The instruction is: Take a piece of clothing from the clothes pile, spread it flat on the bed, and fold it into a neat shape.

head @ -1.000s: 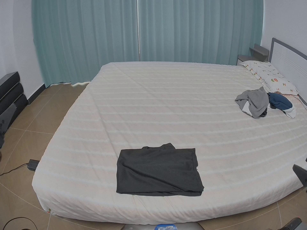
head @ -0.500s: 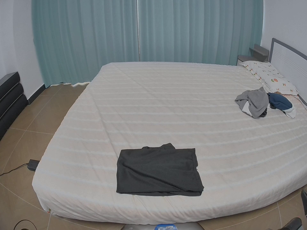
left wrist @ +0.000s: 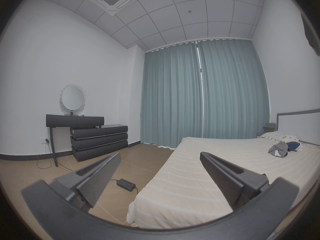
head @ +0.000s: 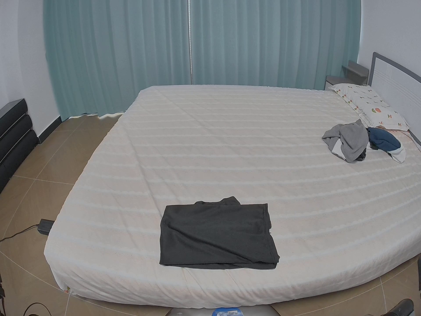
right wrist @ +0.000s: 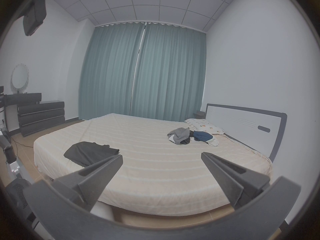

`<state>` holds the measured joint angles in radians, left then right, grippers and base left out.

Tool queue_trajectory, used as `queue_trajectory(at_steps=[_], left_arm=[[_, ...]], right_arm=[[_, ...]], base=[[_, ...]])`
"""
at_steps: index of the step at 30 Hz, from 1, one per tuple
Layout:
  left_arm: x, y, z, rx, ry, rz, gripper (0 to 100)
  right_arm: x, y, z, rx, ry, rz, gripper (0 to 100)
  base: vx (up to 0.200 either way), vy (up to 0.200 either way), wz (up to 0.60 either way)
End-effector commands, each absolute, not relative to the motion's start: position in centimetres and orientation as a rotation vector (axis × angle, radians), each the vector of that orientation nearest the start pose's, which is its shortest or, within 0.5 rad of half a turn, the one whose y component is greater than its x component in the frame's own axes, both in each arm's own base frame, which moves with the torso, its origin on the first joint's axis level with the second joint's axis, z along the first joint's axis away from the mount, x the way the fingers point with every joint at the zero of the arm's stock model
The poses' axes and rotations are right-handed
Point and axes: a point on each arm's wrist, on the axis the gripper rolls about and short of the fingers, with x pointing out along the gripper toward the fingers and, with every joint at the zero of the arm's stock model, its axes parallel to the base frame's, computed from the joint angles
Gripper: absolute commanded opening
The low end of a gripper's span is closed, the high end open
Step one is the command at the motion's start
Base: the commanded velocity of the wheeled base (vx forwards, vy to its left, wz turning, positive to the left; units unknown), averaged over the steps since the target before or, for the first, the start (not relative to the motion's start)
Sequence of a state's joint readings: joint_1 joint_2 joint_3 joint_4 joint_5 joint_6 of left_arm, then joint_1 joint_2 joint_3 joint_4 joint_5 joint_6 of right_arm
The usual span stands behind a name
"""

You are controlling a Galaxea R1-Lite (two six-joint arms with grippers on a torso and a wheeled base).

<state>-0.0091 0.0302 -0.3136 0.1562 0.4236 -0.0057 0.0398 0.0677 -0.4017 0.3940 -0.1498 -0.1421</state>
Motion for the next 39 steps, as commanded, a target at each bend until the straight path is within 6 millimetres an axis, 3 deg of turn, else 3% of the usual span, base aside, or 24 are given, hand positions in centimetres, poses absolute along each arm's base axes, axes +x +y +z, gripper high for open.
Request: queue_trajectory(at_steps=[1, 5, 8, 13, 26, 29, 39], left_arm=[[-4.7, 0.9, 12.3, -0.015, -0.086, 0.414, 100], [-3.6, 0.8, 10.5, -0.011, -0.061, 0.365, 100], [-2.5, 0.8, 9.1, -0.011, -0.146, 0.363, 100], [-2.5, 0.7, 9.3, -0.023, -0.164, 0.306, 100], [-2.3, 0.3, 8.2, 0.003, -0.058, 0.114, 100], [-2.3, 0.0, 8.2, 0.005, -0.058, -0.018, 100], [-2.3, 0.0, 7.6, -0.011, 0.011, -0.003, 100]], right_arm=[[-5.0, -0.3, 10.9, -0.145, 0.12, -0.13, 100], [-4.5, -0.2, 10.9, -0.128, 0.053, -0.081, 100], [-3.7, -0.2, 11.1, -0.135, -0.07, -0.085, 100], [-2.4, -0.2, 9.3, -0.143, -0.16, -0.098, 100], [-2.3, -0.2, 8.3, -0.107, -0.069, -0.09, 100], [-2.3, -0.2, 8.2, -0.008, -0.056, -0.085, 100], [-2.3, -0.2, 8.2, -0.001, -0.057, -0.086, 100]], base=[[0.0, 0.0, 0.0], [0.0, 0.0, 0.0], [0.0, 0.0, 0.0], [0.0, 0.0, 0.0], [0.0, 0.0, 0.0], [0.0, 0.0, 0.0], [0.0, 0.0, 0.0]])
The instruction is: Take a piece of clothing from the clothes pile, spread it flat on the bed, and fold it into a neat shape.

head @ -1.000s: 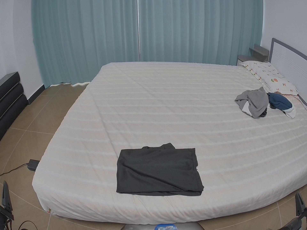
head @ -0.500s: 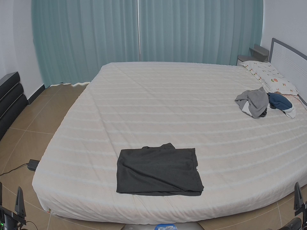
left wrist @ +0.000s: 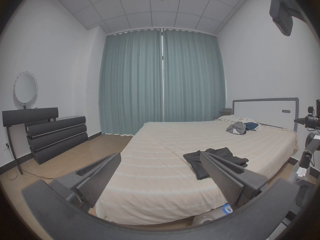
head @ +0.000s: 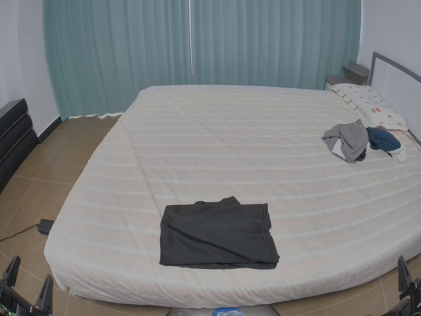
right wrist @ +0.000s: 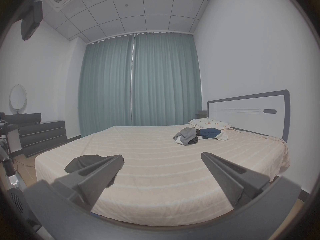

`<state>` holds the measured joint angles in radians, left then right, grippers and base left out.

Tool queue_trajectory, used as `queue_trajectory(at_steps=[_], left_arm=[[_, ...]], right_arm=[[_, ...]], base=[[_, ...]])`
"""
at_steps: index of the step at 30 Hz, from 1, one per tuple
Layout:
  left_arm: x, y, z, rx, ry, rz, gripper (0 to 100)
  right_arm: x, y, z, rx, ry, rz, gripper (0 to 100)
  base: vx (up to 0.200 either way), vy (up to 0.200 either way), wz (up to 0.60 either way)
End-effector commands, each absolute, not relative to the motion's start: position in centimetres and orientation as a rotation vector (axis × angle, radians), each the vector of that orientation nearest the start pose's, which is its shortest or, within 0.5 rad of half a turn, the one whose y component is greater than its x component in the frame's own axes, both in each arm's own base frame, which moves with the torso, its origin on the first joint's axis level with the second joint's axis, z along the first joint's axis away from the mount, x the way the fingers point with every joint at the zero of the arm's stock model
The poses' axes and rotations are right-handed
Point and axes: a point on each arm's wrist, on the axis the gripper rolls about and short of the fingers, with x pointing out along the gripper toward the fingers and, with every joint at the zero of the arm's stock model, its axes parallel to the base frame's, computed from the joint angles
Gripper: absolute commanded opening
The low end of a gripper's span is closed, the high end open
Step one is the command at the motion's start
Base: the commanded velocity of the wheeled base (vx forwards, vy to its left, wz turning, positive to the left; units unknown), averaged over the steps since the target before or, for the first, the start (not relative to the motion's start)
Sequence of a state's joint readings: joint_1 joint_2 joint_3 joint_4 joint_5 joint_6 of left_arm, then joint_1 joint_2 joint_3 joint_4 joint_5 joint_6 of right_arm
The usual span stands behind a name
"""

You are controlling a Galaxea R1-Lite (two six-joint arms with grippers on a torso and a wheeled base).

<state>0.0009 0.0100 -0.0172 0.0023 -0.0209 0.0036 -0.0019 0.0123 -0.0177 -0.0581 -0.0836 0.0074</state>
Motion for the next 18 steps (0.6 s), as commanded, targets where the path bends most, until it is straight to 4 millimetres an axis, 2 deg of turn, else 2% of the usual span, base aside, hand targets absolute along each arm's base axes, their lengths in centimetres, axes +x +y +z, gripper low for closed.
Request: queue_trajectory(at_steps=[1, 18], left_arm=[[-2.27, -0.03, 7.64, 0.0, 0.002, -0.006, 100], [-2.27, -0.01, 7.55, -0.012, 0.006, 0.0, 100]], right_arm=[[-2.29, -0.19, 8.19, -0.007, -0.056, -0.086, 100], [-2.27, 0.07, 7.61, -0.008, -0.005, 0.026, 100]], base=[[0.0, 0.0, 0.0], [0.0, 0.0, 0.0]])
